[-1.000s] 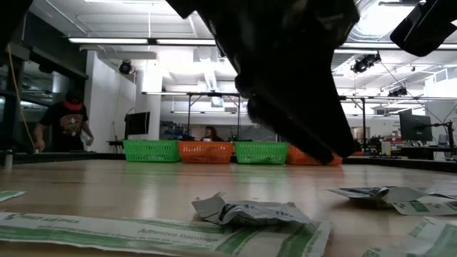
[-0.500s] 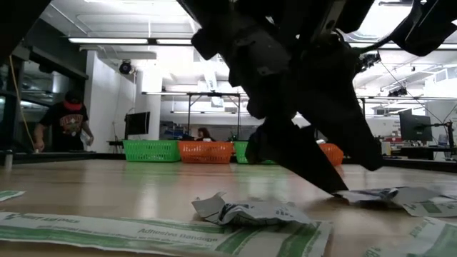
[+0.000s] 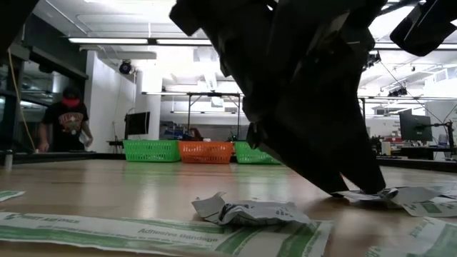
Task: Pick & Place First Aid Supplies
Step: Put the gray towelette pack in the left orange bin
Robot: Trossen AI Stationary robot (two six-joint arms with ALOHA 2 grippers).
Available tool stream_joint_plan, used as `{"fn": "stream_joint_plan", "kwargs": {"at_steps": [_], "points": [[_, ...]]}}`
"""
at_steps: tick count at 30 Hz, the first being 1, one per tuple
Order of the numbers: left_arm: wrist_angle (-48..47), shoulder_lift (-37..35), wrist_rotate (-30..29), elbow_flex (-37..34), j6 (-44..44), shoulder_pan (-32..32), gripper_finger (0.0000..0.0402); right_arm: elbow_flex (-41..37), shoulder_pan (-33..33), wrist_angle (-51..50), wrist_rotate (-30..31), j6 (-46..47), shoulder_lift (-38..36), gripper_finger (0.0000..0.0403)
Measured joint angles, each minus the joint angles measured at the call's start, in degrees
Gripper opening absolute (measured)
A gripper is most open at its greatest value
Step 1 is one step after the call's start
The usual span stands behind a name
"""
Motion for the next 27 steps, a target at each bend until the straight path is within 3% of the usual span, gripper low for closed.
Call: {"fn": "stream_joint_plan", "kwargs": {"at_steps": [8,13,27], "points": [[0.01,2.19,-10.53,0.02,6.09,-2.86,0.0213,0.0,-0.02,-0.01,0.56,0.06,0.0,0.0099],[0.11,3.15,-13.81,0.02,6.9,-3.59,0.0201,0.0,0.0,0.05,0.69,0.29,0.0,0.0099],[1.21,3.85,-13.78,0.02,6.85,-3.27,0.0032,0.0,-0.01,-0.02,1.64,1.6,0.0,0.0099]]}}
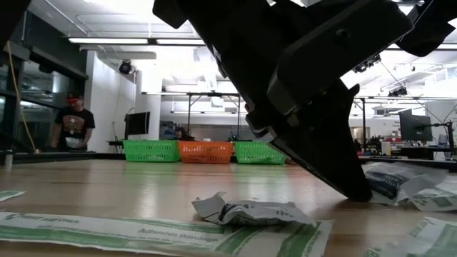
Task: Pick & Place First Aid Supplies
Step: Put the gray towelette pack in the left orange bin
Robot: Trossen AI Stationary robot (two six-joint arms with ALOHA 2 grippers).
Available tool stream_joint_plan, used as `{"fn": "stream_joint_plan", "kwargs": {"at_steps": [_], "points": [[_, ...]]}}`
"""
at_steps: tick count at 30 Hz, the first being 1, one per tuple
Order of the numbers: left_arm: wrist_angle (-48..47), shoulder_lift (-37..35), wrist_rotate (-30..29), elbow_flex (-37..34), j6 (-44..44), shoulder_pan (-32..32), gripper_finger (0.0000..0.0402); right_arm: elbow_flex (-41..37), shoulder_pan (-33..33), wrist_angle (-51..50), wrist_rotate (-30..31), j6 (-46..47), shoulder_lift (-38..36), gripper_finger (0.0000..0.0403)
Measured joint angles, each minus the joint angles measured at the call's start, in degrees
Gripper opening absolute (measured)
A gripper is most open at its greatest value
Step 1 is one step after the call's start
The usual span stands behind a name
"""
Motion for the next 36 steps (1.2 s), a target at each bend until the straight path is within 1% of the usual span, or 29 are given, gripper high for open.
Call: {"fn": "stream_joint_plan", "kwargs": {"at_steps": [1,3,9,17,26,33,36], "points": [[0.07,0.02,0.36,0.0,0.02,0.02,0.0018,0.0,0.01,0.0,0.0,0.02,0.0,0.0099],[0.12,0.02,1.11,0.0,0.05,0.06,0.0006,0.0,-0.01,0.0,0.0,0.02,0.0,0.0099],[-0.06,-0.09,3.21,0.0,1.29,0.19,0.0002,0.0,-0.01,0.0,0.0,0.02,0.0,0.0099],[-2.0,-3.59,4.23,-0.21,3.59,0.51,0.0,0.0,0.01,-0.07,-0.22,0.02,0.0,0.0099],[-10.16,-9.45,5.29,-0.68,3.67,0.51,0.0,0.0,-0.01,0.01,1.13,-0.11,0.02,0.0099],[-15.84,-16.29,5.74,-0.5,4.68,0.82,0.0,0.0,-0.01,0.24,1.29,-0.29,0.02,0.0099],[-18.78,-19.47,4.95,-0.39,5.0,1.15,0.0,0.0,-0.01,0.22,1.27,-0.26,0.0,0.0099]]}}
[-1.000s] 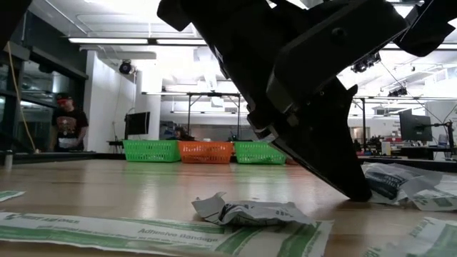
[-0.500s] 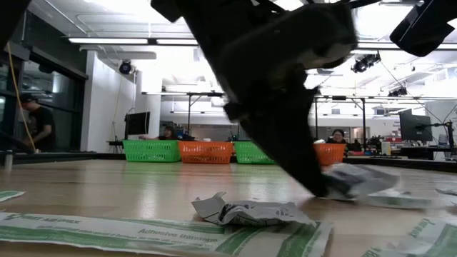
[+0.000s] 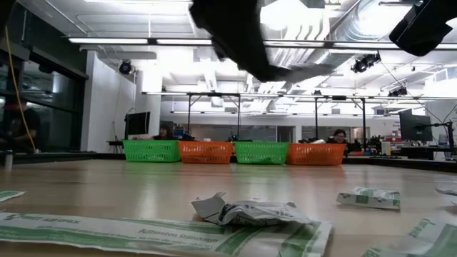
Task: Pick & Place First Aid Supplies
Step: Put the gray towelette pack in the left orange bin
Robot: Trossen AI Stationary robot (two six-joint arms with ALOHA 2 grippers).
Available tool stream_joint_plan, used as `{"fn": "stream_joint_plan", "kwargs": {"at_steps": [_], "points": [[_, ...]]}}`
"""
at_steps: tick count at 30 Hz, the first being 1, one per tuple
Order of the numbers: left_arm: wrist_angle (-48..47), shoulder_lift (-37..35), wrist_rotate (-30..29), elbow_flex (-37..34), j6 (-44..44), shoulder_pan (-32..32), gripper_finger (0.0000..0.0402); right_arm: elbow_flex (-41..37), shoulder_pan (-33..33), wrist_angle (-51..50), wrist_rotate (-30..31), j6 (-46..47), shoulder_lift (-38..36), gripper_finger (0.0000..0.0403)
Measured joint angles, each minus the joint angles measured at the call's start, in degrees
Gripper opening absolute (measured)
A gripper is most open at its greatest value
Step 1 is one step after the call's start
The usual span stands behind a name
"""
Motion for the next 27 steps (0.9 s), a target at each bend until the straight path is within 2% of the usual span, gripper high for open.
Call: {"fn": "stream_joint_plan", "kwargs": {"at_steps": [6,11,16,20,27], "points": [[-14.73,-5.85,-4.77,0.07,1.37,1.28,0.0,-0.02,-0.11,0.21,0.59,2.58,0.02,0.0099],[-24.29,-9.17,-9.84,0.11,6.1,5.19,0.0,-0.02,-0.17,0.35,2.71,3.24,0.0,0.0099],[-26.0,-10.21,-9.97,0.11,16.68,12.5,0.0,-0.02,-0.17,1.1,4.65,3.25,0.0,0.0099],[-25.94,-10.21,-7.35,0.11,25.59,19.43,0.0,-0.02,-0.17,1.09,6.74,3.23,0.02,0.0099],[-25.89,-10.21,-4.37,0.13,39.06,32.22,0.0,-0.02,-0.17,1.09,14.44,3.72,-0.09,0.0099]]}}
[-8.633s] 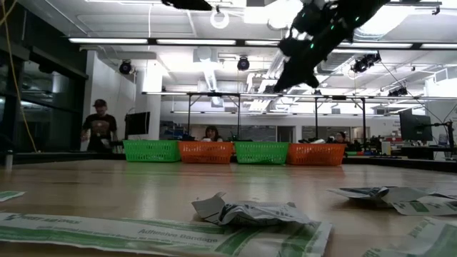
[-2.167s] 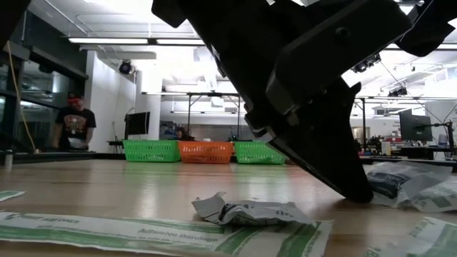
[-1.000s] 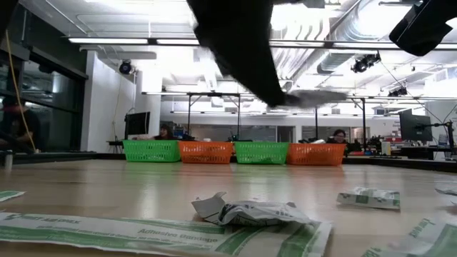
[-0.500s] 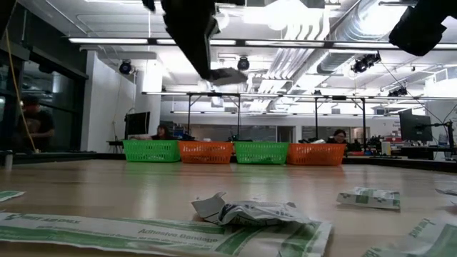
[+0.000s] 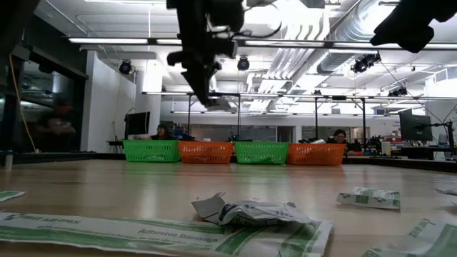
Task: Pick & Place First Aid Supplies
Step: Put the gray towelette pack in the left orange bin
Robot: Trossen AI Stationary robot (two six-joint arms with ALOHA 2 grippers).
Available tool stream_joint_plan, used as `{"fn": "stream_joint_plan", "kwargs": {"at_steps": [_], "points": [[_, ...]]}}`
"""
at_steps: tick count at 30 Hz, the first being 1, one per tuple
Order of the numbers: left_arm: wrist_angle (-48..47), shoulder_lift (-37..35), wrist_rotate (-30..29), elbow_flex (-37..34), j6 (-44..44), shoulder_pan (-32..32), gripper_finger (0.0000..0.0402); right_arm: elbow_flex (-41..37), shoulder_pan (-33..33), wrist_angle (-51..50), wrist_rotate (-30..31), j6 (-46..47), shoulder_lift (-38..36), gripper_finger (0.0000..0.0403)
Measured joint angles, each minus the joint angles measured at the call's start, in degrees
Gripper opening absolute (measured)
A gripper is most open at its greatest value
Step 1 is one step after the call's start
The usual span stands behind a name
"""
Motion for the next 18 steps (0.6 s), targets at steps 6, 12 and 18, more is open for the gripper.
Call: {"fn": "stream_joint_plan", "kwargs": {"at_steps": [6,12,18], "points": [[0.59,0.0,1.32,0.0,10.94,8.73,0.0,0.0,-2.84,-0.02,2.8,3.08,0.0,0.0099],[3.13,0.0,1.73,0.0,19.24,14.45,0.0,0.0,-8.74,-0.01,1.02,3.17,0.0,0.0099],[5.65,0.0,2.01,0.02,23.44,18.37,0.0,0.0,-14.64,-0.02,-1.59,2.65,0.0,0.0099]]}}
